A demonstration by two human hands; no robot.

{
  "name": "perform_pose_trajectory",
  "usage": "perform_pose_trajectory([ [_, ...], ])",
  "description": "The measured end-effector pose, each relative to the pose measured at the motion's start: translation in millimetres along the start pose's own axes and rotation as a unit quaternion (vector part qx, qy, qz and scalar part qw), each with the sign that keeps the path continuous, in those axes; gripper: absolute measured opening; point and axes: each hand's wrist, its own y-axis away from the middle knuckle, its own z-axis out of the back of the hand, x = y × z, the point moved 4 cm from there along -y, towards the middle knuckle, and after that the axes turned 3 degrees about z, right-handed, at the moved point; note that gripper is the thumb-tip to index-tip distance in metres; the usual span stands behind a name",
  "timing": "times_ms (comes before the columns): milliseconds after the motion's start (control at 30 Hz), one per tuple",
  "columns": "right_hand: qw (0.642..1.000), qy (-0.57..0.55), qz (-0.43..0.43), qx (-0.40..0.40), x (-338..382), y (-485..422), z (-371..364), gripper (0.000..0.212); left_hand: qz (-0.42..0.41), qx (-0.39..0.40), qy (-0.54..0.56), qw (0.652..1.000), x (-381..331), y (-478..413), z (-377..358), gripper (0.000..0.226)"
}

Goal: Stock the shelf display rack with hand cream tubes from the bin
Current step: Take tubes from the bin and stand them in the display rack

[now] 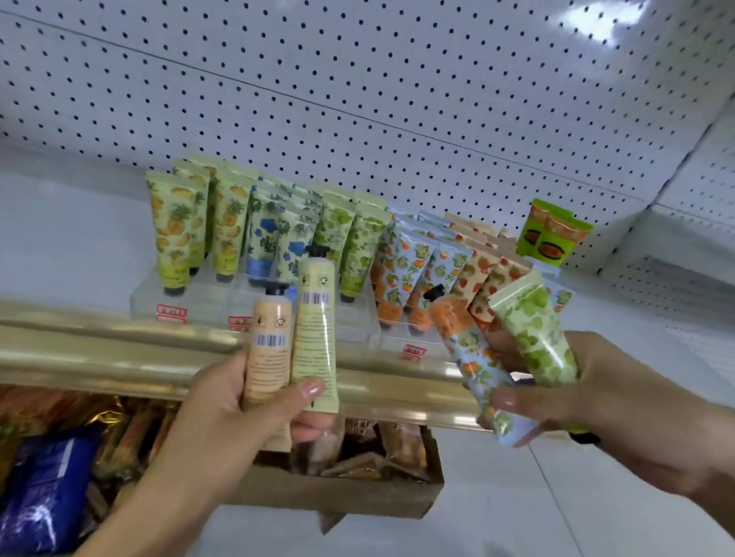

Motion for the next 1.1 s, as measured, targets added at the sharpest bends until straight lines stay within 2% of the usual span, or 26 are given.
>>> perform_pose_trajectory([
  [67,0.999,0.026,0.003,-0.038,7,-2,13,0.048,-0.018,0.005,0.004,1.000,-7,-3,-3,0.024],
  [133,0.995,0.043,0.003,-0.094,13,-5,23,0.043,-0.029,0.002,0.011,1.000,-14,-5,-5,0.028],
  [267,0.989,0.015,0.009,-0.149,23,-14,33,0.041,-0.034,-0.018,0.032,0.999,-13,-9,-5,0.036],
  [367,0.986,-0.006,0.029,-0.164,34,-21,36,0.029,-0.033,-0.018,0.034,0.999,-9,-12,-6,0.038],
  [467,0.987,-0.008,0.044,-0.154,43,-30,41,0.027,-0.032,-0.017,0.045,0.998,-5,-14,-8,0.029],
  [567,0.986,0.028,0.055,-0.155,53,-36,43,0.025,-0.030,-0.012,0.049,0.998,-5,-15,-8,0.025],
  [667,0.975,0.083,0.094,-0.186,61,-40,43,0.015,-0.027,-0.012,0.046,0.999,-4,-16,-8,0.025],
  [800,0.954,0.162,0.125,-0.218,57,-51,42,0.015,-0.019,-0.012,0.048,0.999,-1,-17,-10,0.020],
  [967,0.943,0.188,0.124,-0.243,45,-61,44,0.024,-0.012,-0.004,0.048,0.999,1,-16,-13,0.018],
  [1100,0.943,0.205,0.115,-0.236,43,-66,41,0.018,-0.007,-0.002,0.053,0.999,2,-17,-14,0.019],
])
